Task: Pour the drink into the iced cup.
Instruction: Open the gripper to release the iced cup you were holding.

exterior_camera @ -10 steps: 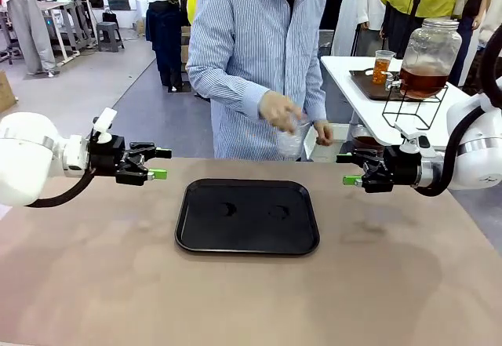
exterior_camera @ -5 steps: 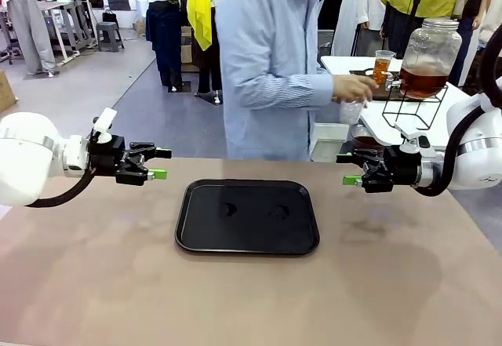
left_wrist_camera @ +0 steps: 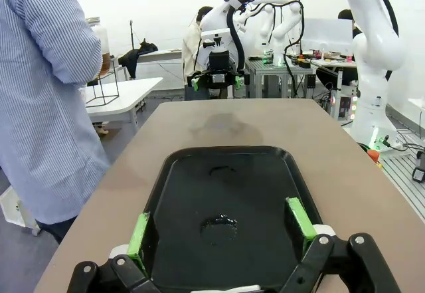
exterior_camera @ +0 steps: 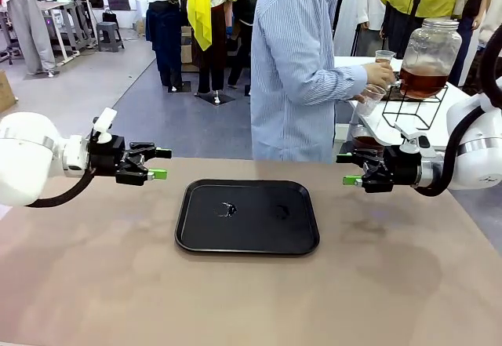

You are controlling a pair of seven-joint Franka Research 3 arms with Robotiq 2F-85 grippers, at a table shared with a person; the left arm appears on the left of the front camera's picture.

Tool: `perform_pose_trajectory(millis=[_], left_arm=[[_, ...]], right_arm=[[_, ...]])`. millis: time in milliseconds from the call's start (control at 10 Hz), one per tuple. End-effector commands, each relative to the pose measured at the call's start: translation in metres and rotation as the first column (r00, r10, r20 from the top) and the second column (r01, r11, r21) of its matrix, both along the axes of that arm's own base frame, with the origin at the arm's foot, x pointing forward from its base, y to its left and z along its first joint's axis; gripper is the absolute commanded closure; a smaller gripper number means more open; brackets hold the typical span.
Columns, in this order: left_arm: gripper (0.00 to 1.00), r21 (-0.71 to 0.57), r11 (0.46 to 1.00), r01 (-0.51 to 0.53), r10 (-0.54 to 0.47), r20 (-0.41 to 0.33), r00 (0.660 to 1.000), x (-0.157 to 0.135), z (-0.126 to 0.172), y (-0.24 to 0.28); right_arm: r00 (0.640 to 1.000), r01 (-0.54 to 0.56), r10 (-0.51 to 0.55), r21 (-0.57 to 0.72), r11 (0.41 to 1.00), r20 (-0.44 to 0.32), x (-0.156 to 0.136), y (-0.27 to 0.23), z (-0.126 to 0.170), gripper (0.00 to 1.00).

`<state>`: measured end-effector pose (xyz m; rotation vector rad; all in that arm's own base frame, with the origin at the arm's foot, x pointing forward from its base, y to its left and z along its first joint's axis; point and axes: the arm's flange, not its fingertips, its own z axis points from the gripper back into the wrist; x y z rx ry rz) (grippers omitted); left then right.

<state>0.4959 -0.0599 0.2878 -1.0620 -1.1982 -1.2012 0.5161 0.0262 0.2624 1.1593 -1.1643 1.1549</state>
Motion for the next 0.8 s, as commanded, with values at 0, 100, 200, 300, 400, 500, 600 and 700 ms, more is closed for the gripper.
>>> perform_pose_trajectory(millis=[0, 100, 200, 300, 400, 500, 600, 700], left_arm=[[0.0, 0.002, 1.0, -0.01, 0.01, 0.003, 1.0, 0.0001, 0.0015, -0.0014], [0.0, 0.002, 1.0, -0.01, 0.01, 0.003, 1.0, 0.0001, 0.0015, -0.0014], [0.0, 0.002, 1.0, -0.01, 0.01, 0.003, 1.0, 0.0001, 0.0015, -0.0014], [0.0, 0.002, 1.0, -0.01, 0.01, 0.003, 1.0, 0.0001, 0.0015, -0.0014], [0.0, 0.002, 1.0, -0.01, 0.01, 0.003, 1.0, 0.0001, 0.0015, -0.0014], [0.0, 0.002, 1.0, -0.01, 0.01, 0.003, 1.0, 0.0001, 0.0015, -0.0014], [0.0, 0.002, 1.0, -0.01, 0.01, 0.003, 1.0, 0.0001, 0.0015, -0.0014], [0.0, 0.002, 1.0, -0.01, 0.01, 0.003, 1.0, 0.0001, 0.0015, -0.0014]], right_arm=[[1.0, -0.001, 0.001, -0.001, 1.0, -0.002, 0.0007, 0.0008, 0.0027, 0.0], [1.0, -0.001, 0.001, -0.001, 1.0, -0.002, 0.0007, 0.0008, 0.0027, 0.0], [1.0, -0.001, 0.001, -0.001, 1.0, -0.002, 0.0007, 0.0008, 0.0027, 0.0], [1.0, -0.001, 0.001, -0.001, 1.0, -0.002, 0.0007, 0.0008, 0.0027, 0.0], [1.0, -0.001, 0.001, -0.001, 1.0, -0.002, 0.0007, 0.0008, 0.0027, 0.0], [1.0, -0.001, 0.001, -0.001, 1.0, -0.002, 0.0007, 0.0008, 0.0027, 0.0], [1.0, -0.001, 0.001, -0.001, 1.0, -0.002, 0.0007, 0.0008, 0.0027, 0.0], [1.0, -0.001, 0.001, -0.001, 1.0, -0.002, 0.0007, 0.0008, 0.0027, 0.0]])
